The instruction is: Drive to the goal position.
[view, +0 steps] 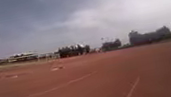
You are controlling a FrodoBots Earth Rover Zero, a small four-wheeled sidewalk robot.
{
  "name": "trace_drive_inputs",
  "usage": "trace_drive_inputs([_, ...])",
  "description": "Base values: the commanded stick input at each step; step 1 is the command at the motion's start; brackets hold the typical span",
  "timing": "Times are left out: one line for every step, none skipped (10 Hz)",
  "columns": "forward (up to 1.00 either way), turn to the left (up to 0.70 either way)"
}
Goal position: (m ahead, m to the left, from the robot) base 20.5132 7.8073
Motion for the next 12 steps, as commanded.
trace_drive_inputs([0.7,0.0])
trace_drive_inputs([0.7,0.0])
trace_drive_inputs([0.7,0.0])
trace_drive_inputs([0.7,0.0])
trace_drive_inputs([0.7,0.0])
trace_drive_inputs([0.7,0.0])
trace_drive_inputs([0.7,0.0])
trace_drive_inputs([0.7,0.0])
trace_drive_inputs([0.7,0.0])
trace_drive_inputs([0.7,0.0])
trace_drive_inputs([0.7,0.0])
trace_drive_inputs([0.7,0.0])
